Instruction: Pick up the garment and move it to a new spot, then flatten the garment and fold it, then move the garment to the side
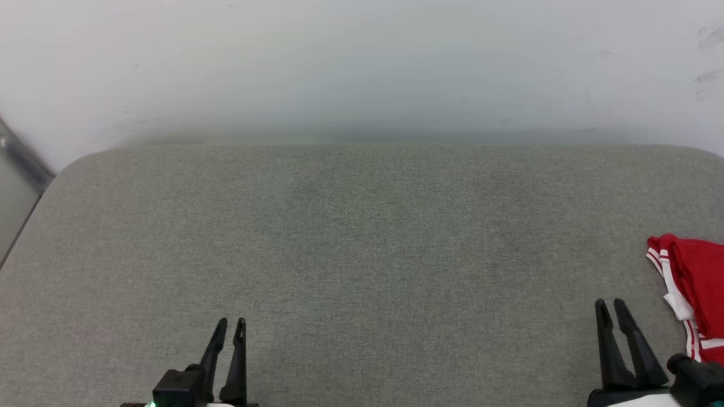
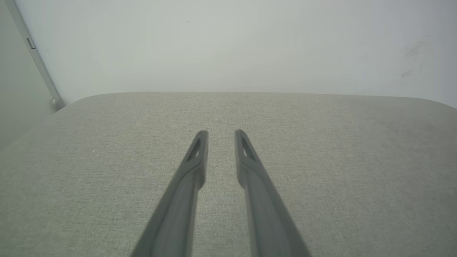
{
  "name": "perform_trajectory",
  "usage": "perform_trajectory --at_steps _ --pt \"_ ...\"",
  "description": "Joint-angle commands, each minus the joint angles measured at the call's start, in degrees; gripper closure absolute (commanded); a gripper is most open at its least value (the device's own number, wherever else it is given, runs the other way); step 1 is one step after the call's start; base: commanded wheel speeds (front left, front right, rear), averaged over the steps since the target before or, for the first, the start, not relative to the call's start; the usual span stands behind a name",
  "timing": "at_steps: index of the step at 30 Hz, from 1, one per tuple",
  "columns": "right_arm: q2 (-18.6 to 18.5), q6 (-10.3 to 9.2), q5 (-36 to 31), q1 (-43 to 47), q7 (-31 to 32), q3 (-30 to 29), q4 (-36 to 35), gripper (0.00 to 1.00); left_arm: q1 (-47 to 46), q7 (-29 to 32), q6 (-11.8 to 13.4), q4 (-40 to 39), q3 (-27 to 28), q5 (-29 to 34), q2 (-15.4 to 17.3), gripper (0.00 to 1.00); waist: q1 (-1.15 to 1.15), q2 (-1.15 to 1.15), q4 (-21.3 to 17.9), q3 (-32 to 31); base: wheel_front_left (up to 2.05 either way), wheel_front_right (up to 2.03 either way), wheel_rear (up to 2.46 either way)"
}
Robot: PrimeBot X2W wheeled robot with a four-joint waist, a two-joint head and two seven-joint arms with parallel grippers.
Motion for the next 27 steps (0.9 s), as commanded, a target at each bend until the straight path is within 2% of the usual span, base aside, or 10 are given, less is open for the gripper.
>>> perform_trajectory --at_steps 1,18,27 --pt "0.01 0.0 0.21 0.06 0.02 0.07 0.48 1.0 0.17 0.08 -0.02 0.53 0.01 -0.2 0.0 1.0 0.0 0.0 -0.01 0.0 0.0 0.0 0.0" --pt "-0.69 0.0 19.52 -3.0 4.08 0.45 3.45 1.0 -2.73 4.07 -1.56 2.96 1.21 -20.41 0.8 1.0 0.0 0.0 -0.37 0.07 0.0 0.0 0.0" --pt "-0.9 0.0 27.29 -4.31 5.79 0.49 4.48 1.0 -4.02 5.73 -2.19 3.83 1.76 -28.52 1.06 1.0 0.0 0.0 -0.54 0.1 0.0 0.0 0.0"
